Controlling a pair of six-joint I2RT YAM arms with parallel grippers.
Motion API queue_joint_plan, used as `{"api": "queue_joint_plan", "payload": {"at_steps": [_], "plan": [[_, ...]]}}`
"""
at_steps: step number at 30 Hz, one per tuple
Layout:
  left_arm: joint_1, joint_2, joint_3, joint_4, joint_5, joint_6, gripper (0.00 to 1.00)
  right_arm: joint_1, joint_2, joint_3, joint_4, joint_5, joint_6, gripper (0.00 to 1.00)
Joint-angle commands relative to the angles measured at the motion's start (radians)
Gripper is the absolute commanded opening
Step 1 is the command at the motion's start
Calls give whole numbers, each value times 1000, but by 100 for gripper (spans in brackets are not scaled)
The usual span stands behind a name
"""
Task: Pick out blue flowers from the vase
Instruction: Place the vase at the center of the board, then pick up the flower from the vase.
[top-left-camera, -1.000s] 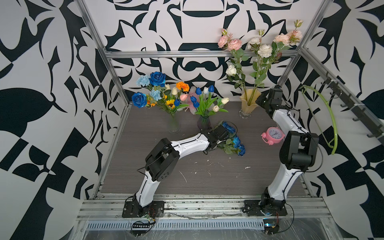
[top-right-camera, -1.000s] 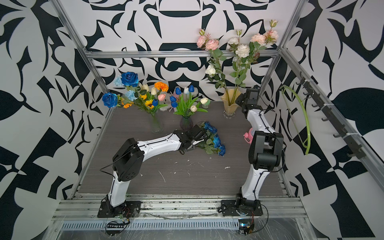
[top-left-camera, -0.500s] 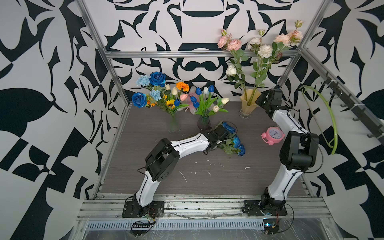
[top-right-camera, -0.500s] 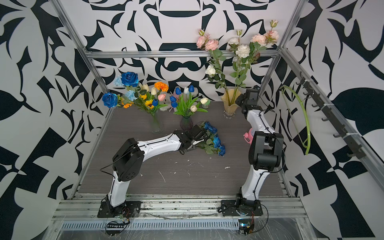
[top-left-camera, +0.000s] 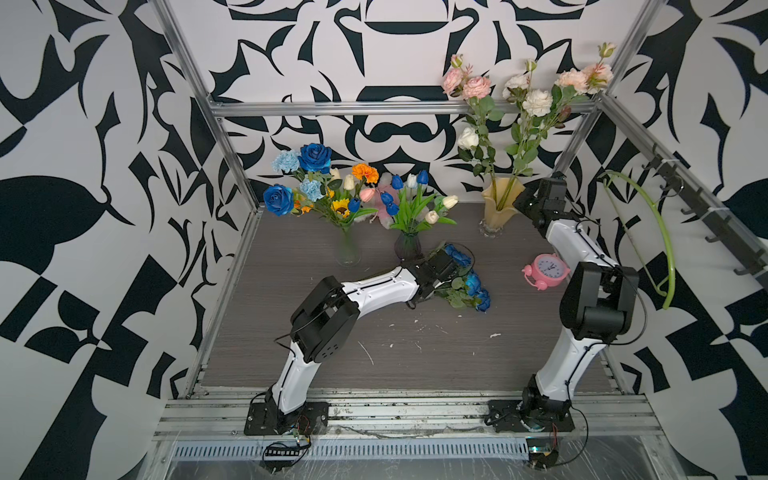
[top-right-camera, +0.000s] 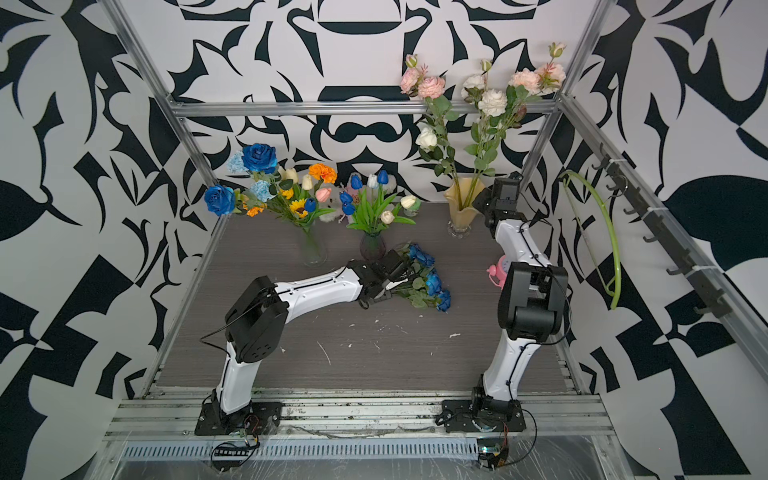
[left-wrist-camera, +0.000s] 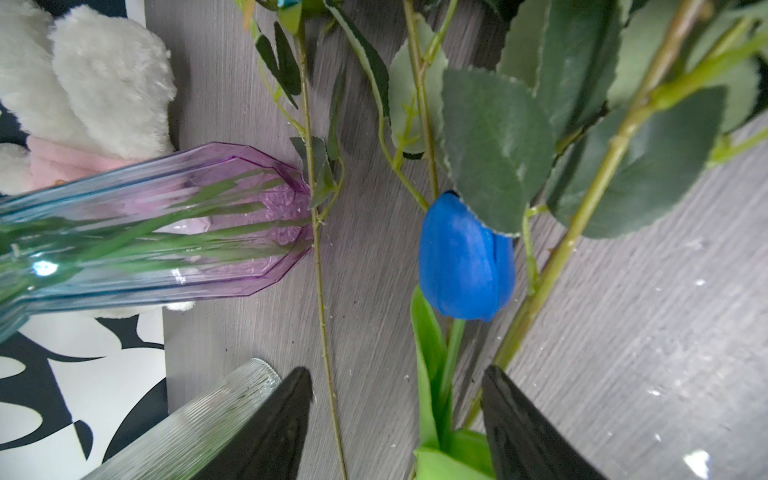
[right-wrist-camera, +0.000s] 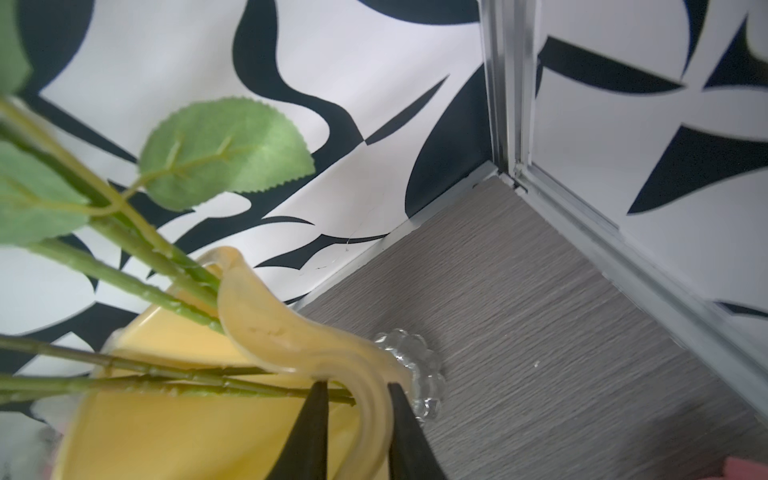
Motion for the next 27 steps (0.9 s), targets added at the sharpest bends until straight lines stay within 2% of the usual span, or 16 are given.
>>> {"api": "queue_joint_plan", "payload": {"at_steps": [1, 6, 13, 16, 22, 27], "plan": [[-5, 14, 11, -18, 5, -15, 68, -2, 20, 27, -26, 17, -21, 36], [-5, 18, 19, -25, 4, -23, 68, -4, 34, 45, -19, 10, -38, 48], [-5, 9, 5, -16, -2, -27, 68, -4, 31, 45, -26, 14, -49, 53], [-5, 5, -4, -14, -7, -28, 68, -4, 28, 43, -28, 15, -48, 58], [-5, -5, -22, -8, -10, -33, 68, -4, 5, 32, -20, 31, -56, 75], [-5, -11, -21, -4, -14, -37, 68, -4, -52, -25, 53, 50, -71, 94]]}}
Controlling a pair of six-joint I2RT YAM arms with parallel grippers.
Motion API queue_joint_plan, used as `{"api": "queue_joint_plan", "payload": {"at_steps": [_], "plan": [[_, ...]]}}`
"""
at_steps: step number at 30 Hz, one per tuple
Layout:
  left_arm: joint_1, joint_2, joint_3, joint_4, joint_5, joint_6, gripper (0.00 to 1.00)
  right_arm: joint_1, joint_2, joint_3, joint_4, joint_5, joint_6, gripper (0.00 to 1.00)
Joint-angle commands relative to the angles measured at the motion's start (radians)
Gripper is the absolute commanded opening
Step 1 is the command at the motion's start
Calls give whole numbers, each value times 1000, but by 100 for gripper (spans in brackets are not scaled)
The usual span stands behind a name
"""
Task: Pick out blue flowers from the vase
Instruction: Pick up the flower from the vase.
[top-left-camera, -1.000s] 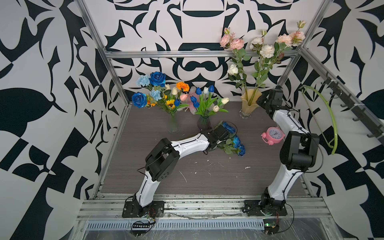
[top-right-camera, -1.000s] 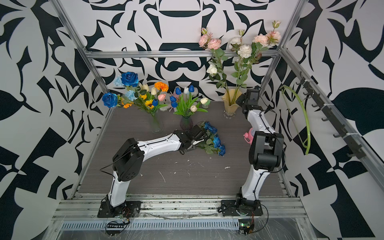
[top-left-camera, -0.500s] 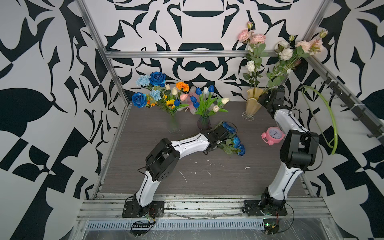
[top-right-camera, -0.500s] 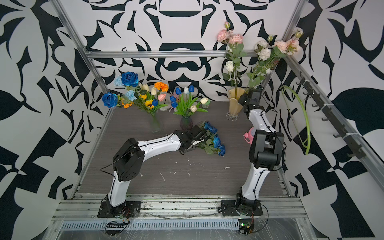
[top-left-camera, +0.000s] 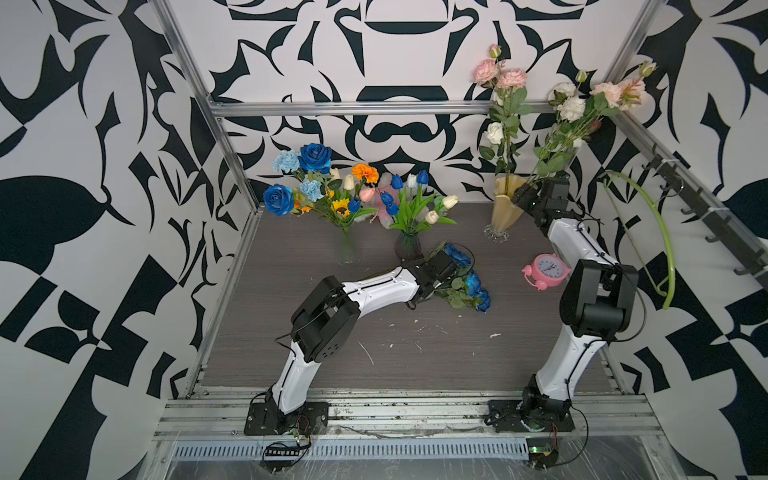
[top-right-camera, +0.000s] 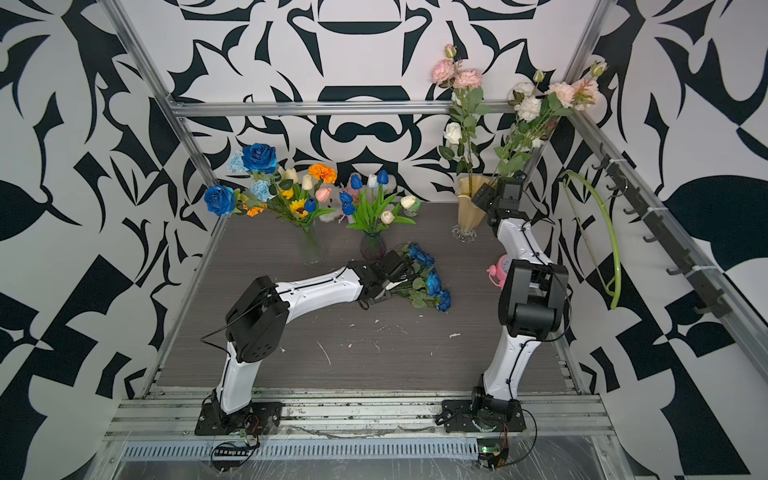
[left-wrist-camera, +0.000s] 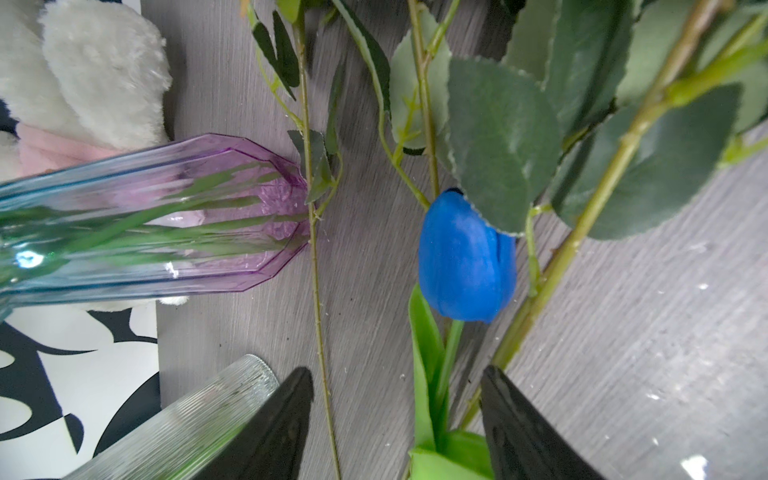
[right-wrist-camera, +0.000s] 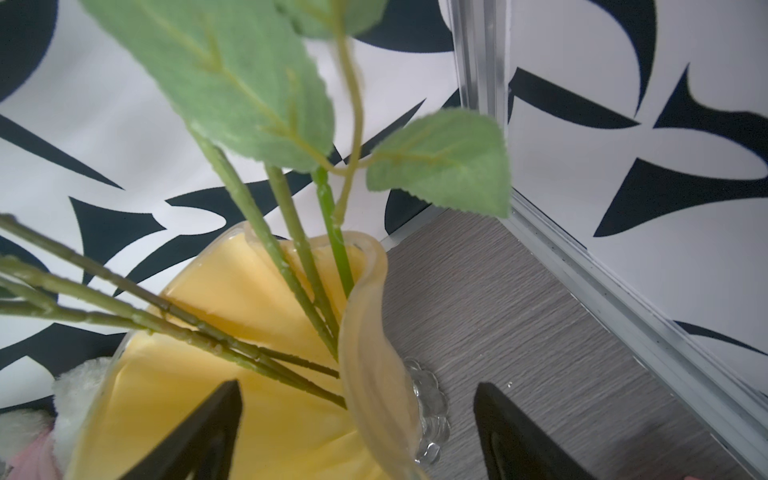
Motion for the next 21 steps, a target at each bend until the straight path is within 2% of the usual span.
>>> {"api": "queue_joint_plan", "payload": {"at_steps": [1, 10, 17, 21], "plan": [[-5, -16, -19, -1, -10, -11, 68, 12, -78, -50, 40, 21, -32, 96], [-5, -32, -23, 19, -18, -21, 72, 12, -141, -135, 118, 52, -32, 99], [-3, -95, -82, 88, -42, -38, 80, 11, -255, -332, 317, 107, -13, 100], [-3, -107, -80, 106, -49, -44, 80, 14, -327, -434, 399, 105, -24, 100]]}}
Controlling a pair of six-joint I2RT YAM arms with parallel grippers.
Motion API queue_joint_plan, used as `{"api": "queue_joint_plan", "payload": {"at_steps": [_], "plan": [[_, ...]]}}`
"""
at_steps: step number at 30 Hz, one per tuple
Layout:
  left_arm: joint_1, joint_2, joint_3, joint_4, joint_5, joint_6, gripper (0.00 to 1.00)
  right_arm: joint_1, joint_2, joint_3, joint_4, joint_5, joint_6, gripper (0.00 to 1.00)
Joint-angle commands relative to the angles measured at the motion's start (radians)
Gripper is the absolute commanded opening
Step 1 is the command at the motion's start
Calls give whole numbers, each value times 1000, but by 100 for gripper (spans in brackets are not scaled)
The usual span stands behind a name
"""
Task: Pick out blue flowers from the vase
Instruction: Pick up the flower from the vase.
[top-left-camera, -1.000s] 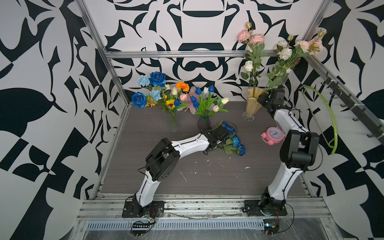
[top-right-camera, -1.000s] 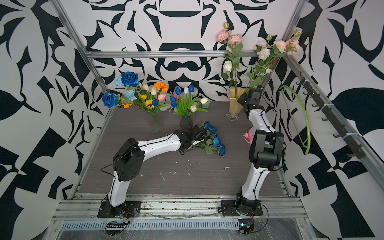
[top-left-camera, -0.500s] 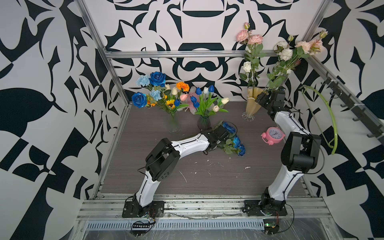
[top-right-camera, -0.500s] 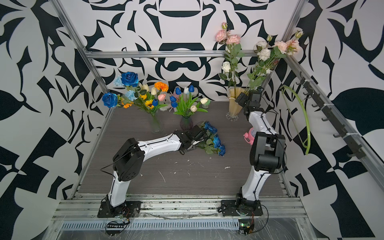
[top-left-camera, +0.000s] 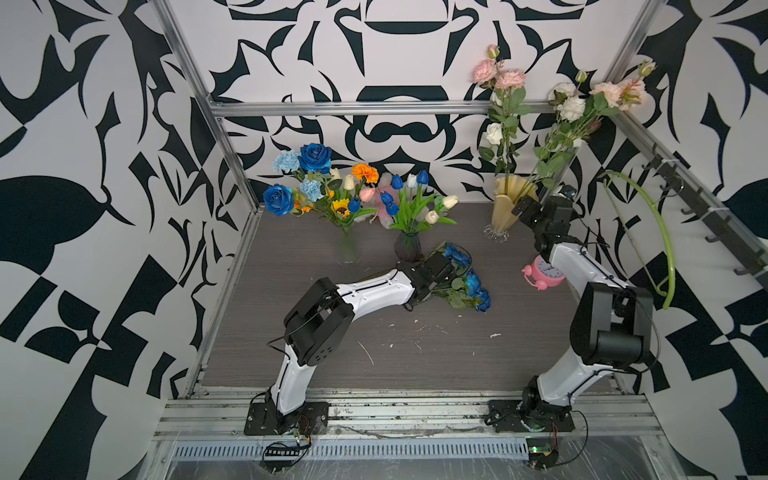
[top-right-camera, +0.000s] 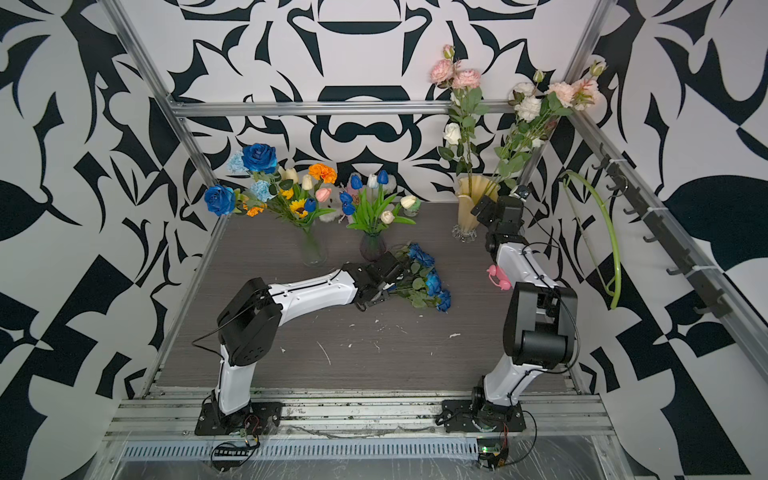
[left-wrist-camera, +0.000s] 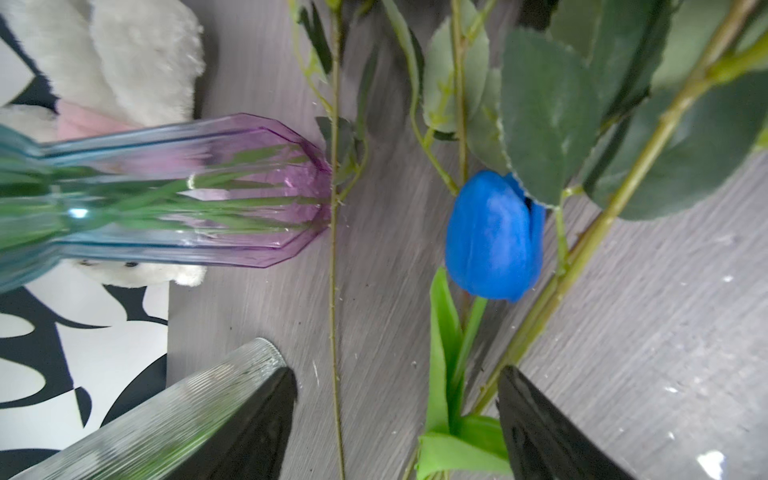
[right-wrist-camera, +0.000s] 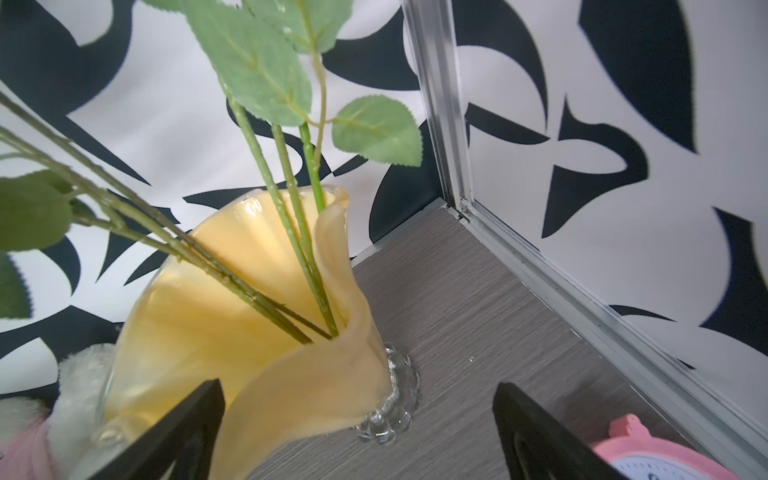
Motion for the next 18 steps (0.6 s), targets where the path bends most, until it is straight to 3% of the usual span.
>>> {"api": "queue_joint_plan", "payload": {"at_steps": [1, 7, 13, 18], "plan": [[-3, -48, -7, 39, -16, -19, 81, 5, -88, -61, 148, 27, -10, 100], [0, -99, -27, 69, -18, -45, 82, 43, -216, -178, 130, 37, -84, 100], [5, -168, -32, 85, -2, -65, 83, 205, -349, -258, 27, 132, -232, 100], [23, -249, -47, 88, 33, -113, 84, 294, -400, -219, -154, 54, -206, 95]]}}
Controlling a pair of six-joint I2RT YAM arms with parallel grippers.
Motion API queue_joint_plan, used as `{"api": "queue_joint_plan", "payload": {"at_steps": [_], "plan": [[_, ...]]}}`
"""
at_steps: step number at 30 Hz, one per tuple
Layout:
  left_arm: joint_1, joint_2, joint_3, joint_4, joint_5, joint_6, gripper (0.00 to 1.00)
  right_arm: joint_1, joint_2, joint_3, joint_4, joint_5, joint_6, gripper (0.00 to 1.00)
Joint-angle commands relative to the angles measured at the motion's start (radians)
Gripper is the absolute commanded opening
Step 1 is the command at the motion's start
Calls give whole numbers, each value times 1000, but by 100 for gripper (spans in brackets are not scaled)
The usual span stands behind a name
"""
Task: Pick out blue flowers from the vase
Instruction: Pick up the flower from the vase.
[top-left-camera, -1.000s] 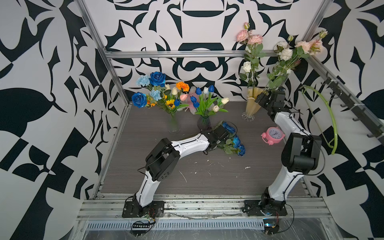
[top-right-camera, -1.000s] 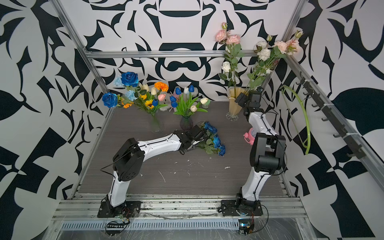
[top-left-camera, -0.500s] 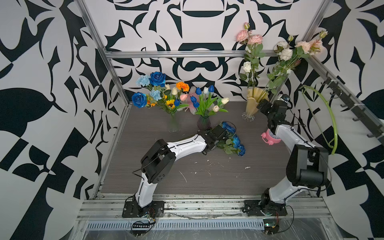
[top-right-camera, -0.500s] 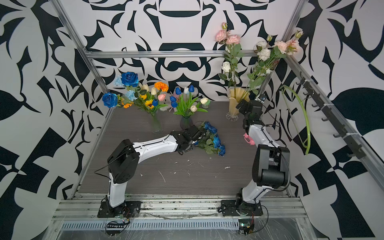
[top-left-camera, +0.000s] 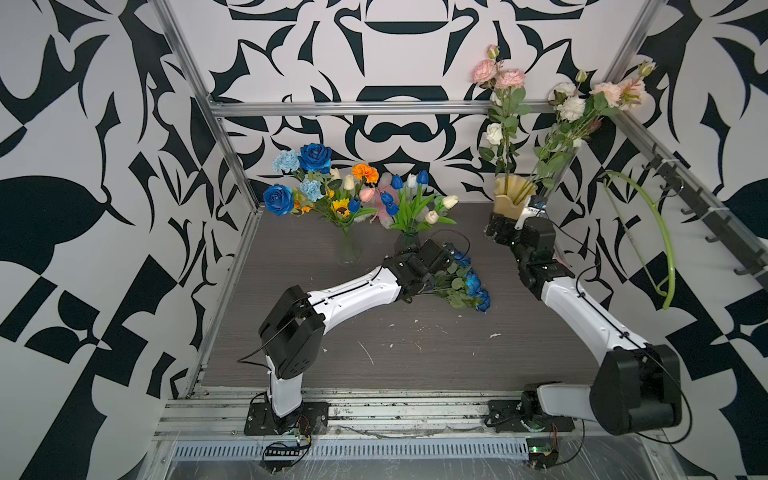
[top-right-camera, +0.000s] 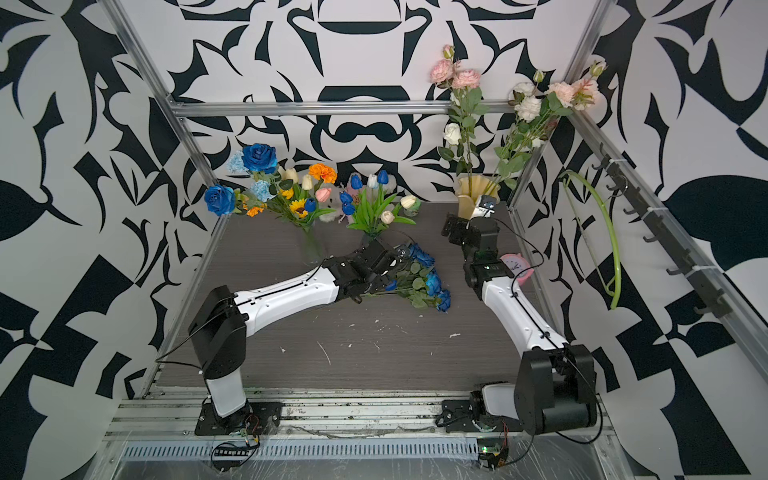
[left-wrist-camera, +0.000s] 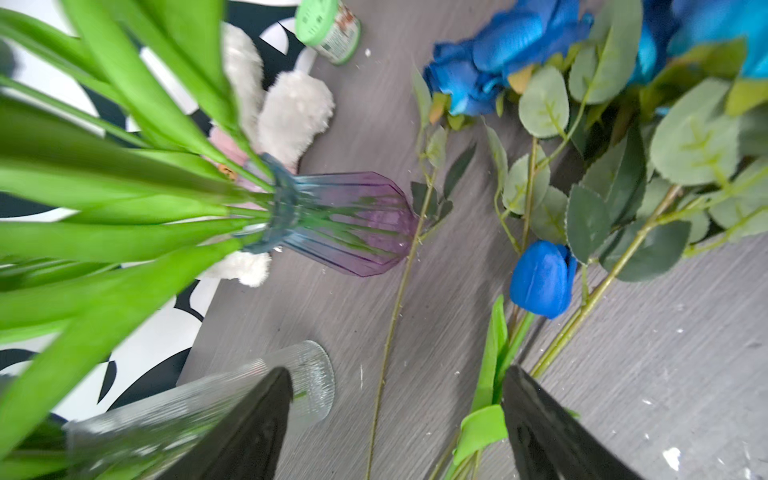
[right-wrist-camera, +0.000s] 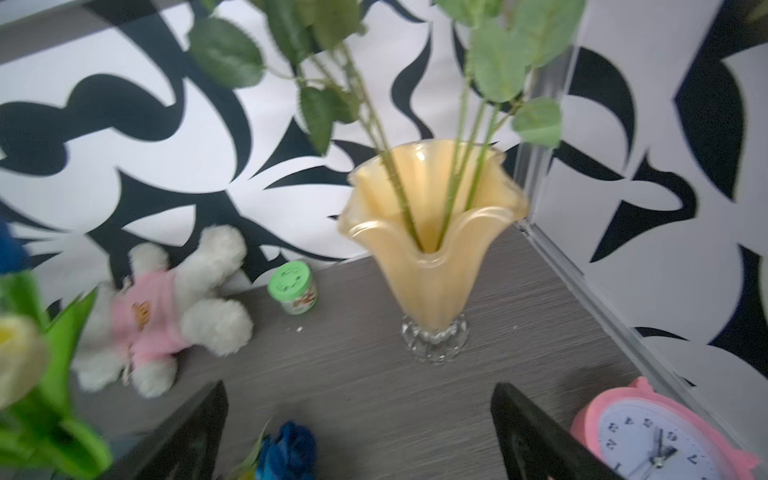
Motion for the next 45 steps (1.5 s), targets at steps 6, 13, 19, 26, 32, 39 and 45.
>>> {"api": "queue_joint_plan", "payload": {"at_steps": [6, 13, 19, 26, 32, 39, 45], "plan": [[98, -222, -59, 23, 162, -143, 84, 37, 12, 135, -240, -262, 67, 81], [221, -312, -41, -24, 310, -273, 84, 107, 107, 179, -240, -409, 157, 73], [255, -287, 17, -77, 352, -321, 84, 163, 210, 191, -180, -423, 250, 70], [290, -277, 27, -84, 443, -382, 83, 170, 299, 216, -115, -455, 296, 64], [300, -246, 26, -94, 466, -408, 83, 174, 382, 274, -67, -496, 335, 64], [304, -204, 23, -57, 454, -437, 82, 189, 456, 347, -69, -468, 333, 61], [313, -187, 20, 2, 430, -455, 82, 206, 500, 405, -90, -457, 321, 60]]}}
